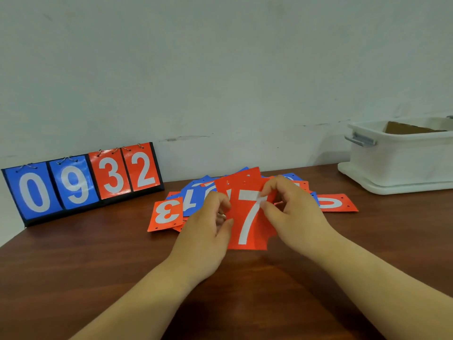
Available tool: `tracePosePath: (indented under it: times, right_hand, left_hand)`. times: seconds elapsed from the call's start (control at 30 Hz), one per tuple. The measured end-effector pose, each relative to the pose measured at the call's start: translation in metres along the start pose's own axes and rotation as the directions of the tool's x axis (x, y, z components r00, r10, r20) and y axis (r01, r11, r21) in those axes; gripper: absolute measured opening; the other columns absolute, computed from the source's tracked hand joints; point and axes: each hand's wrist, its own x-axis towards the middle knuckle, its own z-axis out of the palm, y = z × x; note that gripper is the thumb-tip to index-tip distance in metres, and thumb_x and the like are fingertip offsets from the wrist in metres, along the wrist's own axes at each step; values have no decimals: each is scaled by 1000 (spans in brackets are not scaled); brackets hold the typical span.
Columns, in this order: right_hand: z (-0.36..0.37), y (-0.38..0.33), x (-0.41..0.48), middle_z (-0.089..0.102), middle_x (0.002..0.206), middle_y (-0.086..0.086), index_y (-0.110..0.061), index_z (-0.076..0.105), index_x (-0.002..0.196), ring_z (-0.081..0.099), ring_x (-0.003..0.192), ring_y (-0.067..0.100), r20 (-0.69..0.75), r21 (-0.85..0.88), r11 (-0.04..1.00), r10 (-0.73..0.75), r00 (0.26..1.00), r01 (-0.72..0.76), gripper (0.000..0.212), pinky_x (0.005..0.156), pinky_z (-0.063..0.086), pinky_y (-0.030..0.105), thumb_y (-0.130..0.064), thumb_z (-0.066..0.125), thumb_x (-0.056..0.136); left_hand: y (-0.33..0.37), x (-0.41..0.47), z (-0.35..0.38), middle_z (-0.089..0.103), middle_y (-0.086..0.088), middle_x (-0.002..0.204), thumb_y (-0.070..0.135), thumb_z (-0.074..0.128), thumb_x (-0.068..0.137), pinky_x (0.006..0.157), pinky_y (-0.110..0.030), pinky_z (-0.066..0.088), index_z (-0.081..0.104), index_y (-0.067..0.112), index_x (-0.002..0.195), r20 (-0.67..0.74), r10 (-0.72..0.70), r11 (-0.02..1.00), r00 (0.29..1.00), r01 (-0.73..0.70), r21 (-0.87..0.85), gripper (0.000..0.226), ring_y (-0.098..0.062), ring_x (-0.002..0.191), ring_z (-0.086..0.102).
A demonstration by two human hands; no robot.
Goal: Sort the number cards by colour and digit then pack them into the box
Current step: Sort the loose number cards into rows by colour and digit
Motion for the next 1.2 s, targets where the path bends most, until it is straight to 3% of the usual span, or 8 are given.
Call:
tracePosePath:
  times: [0.27, 0.4, 0.57, 0.67, 0.77, 0.93, 1.1, 1.2]
  right_hand:
    - [-3, 0, -1, 63, 96, -18, -36, 57, 94, 57, 91, 5, 137, -91, 991, -80, 987, 93, 25, 74, 42, 13, -11, 62, 91]
    - [-5, 7, -1, 60, 99, -21, -36, 57, 99, 56, 94, 2, 293, -127, 986, -65, 954, 107, 26, 78, 43, 14, -11, 62, 91]
    - [-9, 6, -1, 57, 85, -9, -38, 53, 100, 51, 74, 4, 337, -132, 990, 91, 937, -49, 31, 66, 42, 21, -9, 57, 91]
    - [-13, 2, 5, 55, 90, -10, -36, 52, 108, 53, 74, 4, 351, -129, 966, 255, 901, -223, 35, 60, 40, 21, -6, 51, 90]
    - [-26, 5, 8, 56, 106, -6, -31, 53, 119, 55, 85, 11, 304, -197, 889, 457, 836, -414, 37, 60, 38, 23, -7, 43, 93]
    - [-92, 18, -48, 59, 129, 3, -26, 54, 132, 57, 110, 21, 216, -501, 781, 530, 820, -373, 41, 89, 45, 32, -11, 39, 96]
    - [-167, 38, -129, 42, 127, 2, -36, 44, 142, 60, 102, 22, 117, -716, 608, 589, 800, -343, 43, 92, 51, 37, -33, 35, 101]
    - [-189, 37, -154, 41, 131, 0, -37, 44, 144, 58, 108, 22, 160, -711, 636, 562, 812, -300, 46, 94, 49, 34, -28, 37, 100]
  left_hand:
    - [-1, 0, -1, 54, 26, 103, 22, 61, 98, 78, -13, 47, 49, 41, 101, 54, 93, 985, 994, -100, 138, 22, 5, 101, 55]
    - [-9, 0, 7, 56, 14, 85, 25, 61, 98, 66, -18, 42, 50, 40, 101, 166, 29, 989, 986, -53, 140, 18, -1, 83, 54]
    - [-14, 3, 20, 51, 6, 76, 23, 60, 99, 65, -25, 44, 50, 45, 99, 220, -20, 999, 975, 9, 50, 24, -6, 67, 47]
    - [-12, 2, 26, 55, 8, 87, 29, 59, 100, 72, -21, 49, 48, 51, 109, 245, -10, 999, 970, 18, -30, 26, -4, 76, 54]
    - [-7, -3, 30, 54, 21, 106, 42, 59, 99, 80, -13, 46, 42, 50, 132, 344, -19, 999, 939, 7, 36, 38, 8, 92, 54]
    - [3, -11, 34, 48, 19, 128, 62, 52, 94, 105, -31, 40, 45, 45, 138, 491, 14, 908, 871, -216, 358, 48, -5, 122, 44]
    - [25, -24, 43, 45, 14, 139, 66, 45, 94, 108, -41, 39, 46, 47, 136, 454, -102, 848, 885, -161, 504, 47, -13, 131, 39]
    - [44, -43, 55, 45, 12, 141, 64, 43, 96, 107, -40, 39, 45, 46, 138, 430, -122, 843, 894, -136, 521, 45, -14, 133, 39]
